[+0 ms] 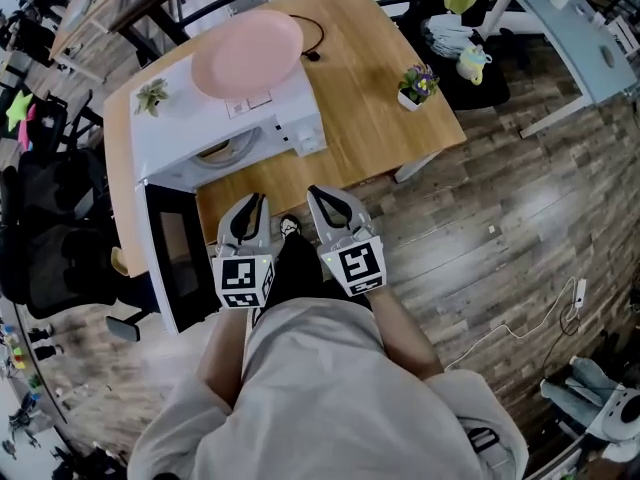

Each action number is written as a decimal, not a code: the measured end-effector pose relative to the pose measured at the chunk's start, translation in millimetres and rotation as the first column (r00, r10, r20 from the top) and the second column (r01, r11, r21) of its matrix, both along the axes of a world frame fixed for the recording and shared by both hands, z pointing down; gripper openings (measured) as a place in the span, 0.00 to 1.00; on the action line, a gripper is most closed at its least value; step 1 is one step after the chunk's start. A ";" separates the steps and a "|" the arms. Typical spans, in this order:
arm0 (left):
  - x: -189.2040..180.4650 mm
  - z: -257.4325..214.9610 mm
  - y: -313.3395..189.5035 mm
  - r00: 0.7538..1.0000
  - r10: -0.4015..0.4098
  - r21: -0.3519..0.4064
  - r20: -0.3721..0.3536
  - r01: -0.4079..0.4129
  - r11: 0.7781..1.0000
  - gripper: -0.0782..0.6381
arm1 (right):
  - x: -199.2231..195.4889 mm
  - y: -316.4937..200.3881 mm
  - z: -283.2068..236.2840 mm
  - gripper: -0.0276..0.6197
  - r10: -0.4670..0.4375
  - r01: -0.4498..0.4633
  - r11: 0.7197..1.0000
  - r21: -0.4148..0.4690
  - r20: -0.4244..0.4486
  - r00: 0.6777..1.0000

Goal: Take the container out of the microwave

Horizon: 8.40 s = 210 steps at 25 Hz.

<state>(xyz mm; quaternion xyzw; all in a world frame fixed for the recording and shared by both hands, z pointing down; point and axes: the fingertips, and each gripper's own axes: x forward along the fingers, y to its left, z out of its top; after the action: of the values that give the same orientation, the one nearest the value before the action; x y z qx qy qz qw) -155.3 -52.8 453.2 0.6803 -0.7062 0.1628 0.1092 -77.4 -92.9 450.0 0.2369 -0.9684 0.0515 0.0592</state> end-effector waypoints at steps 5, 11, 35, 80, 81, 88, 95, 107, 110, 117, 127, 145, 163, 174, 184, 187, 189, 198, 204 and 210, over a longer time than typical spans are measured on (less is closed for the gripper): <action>-18.0 14.1 -8.4 1.000 -0.009 -0.030 -0.014 0.009 0.999 0.17 | -16.1 -9.1 14.7 0.06 0.000 0.000 0.999 -0.032 -0.026 1.000; -37.3 39.1 -18.0 1.000 -0.011 -0.092 -0.026 0.009 0.996 0.17 | -32.6 -15.9 36.5 0.06 0.001 -0.005 0.997 -0.078 -0.055 0.999; -124.2 110.4 -47.0 0.985 0.024 -0.363 0.173 0.041 0.931 0.17 | -92.6 -25.9 84.7 0.06 -0.043 0.021 0.985 -0.169 -0.124 0.991; -186.3 170.4 -84.0 0.675 0.463 -0.636 0.574 0.011 0.772 0.16 | -97.8 -34.4 105.1 0.06 -0.028 -0.008 0.979 -0.206 -0.171 0.985; -184.1 169.7 -82.7 0.680 0.465 -0.637 0.567 0.003 0.771 0.15 | -97.9 -33.8 105.1 0.06 -0.030 -0.006 0.978 -0.207 -0.171 0.985; -164.8 164.6 -74.8 0.686 0.496 -0.656 0.532 -0.036 0.754 0.15 | -95.0 -33.4 103.5 0.06 -0.032 -0.003 0.979 -0.203 -0.170 0.985; -151.0 163.2 -72.3 0.681 0.518 -0.668 0.517 -0.057 0.742 0.18 | -91.5 -33.6 101.6 0.06 -0.027 -0.007 0.980 -0.200 -0.168 0.985; -167.0 178.6 -70.2 0.706 0.530 -0.708 0.469 -0.057 0.703 0.31 | -83.6 -33.8 103.4 0.06 -0.003 -0.033 0.979 -0.199 -0.177 0.984; -164.7 181.9 -70.1 0.706 0.535 -0.711 0.463 -0.064 0.700 0.30 | -82.4 -33.7 102.9 0.06 0.002 -0.038 0.979 -0.198 -0.179 0.984; -148.5 178.6 -69.5 0.714 0.552 -0.713 0.431 -0.106 0.693 0.19 | -80.5 -30.2 104.8 0.06 0.004 -0.042 0.978 -0.202 -0.185 0.983; -134.9 176.4 -62.2 0.735 0.551 -0.714 0.395 -0.131 0.688 0.22 | -79.7 -27.2 103.8 0.06 -0.001 -0.036 0.980 -0.197 -0.185 0.983; -144.8 191.8 -52.2 0.707 0.572 -0.753 0.417 -0.084 0.653 0.17 | -73.9 -34.5 104.5 0.06 -0.003 -0.033 0.979 -0.200 -0.176 0.984; -119.0 167.8 -50.4 0.760 0.529 -0.693 0.378 -0.146 0.706 0.16 | -65.1 -28.7 100.4 0.06 0.003 -0.036 0.978 -0.205 -0.161 0.987; -103.4 149.2 -47.3 0.823 0.459 -0.639 0.335 -0.160 0.753 0.16 | -53.4 -29.1 85.7 0.06 0.019 -0.045 0.981 -0.187 -0.138 0.990; -88.2 137.2 -38.8 0.871 0.392 -0.594 0.296 -0.154 0.790 0.16 | -40.3 -23.6 74.9 0.06 0.017 -0.038 0.985 -0.166 -0.128 0.992; -85.1 134.4 -36.0 0.882 0.371 -0.582 0.289 -0.146 0.800 0.16 | -36.9 -21.1 72.7 0.06 0.012 -0.033 0.987 -0.159 -0.127 0.992; -83.9 134.5 -34.3 0.886 0.364 -0.580 0.286 -0.142 0.802 0.16 | -34.7 -20.0 72.0 0.06 0.011 -0.031 0.987 -0.156 -0.127 0.992; -75.3 128.9 -28.5 0.890 0.346 -0.572 0.296 -0.125 0.811 0.16 | -24.3 -15.1 66.7 0.06 0.005 -0.022 0.989 -0.145 -0.118 0.993; -67.9 128.5 -20.4 0.898 0.329 -0.571 0.293 -0.112 0.813 0.16 | -17.3 -8.9 63.4 0.06 -0.004 -0.012 0.990 -0.138 -0.113 0.994; -61.3 129.0 -11.8 0.903 0.314 -0.572 0.294 -0.097 0.815 0.16 | -8.1 -4.4 62.4 0.06 -0.012 -0.004 0.991 -0.132 -0.115 0.993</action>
<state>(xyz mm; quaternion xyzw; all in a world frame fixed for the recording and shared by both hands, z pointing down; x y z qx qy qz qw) -216.6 -64.5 582.2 0.6506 -0.5587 0.4945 0.1419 -85.5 -97.2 512.4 0.2331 -0.9582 0.1016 0.1308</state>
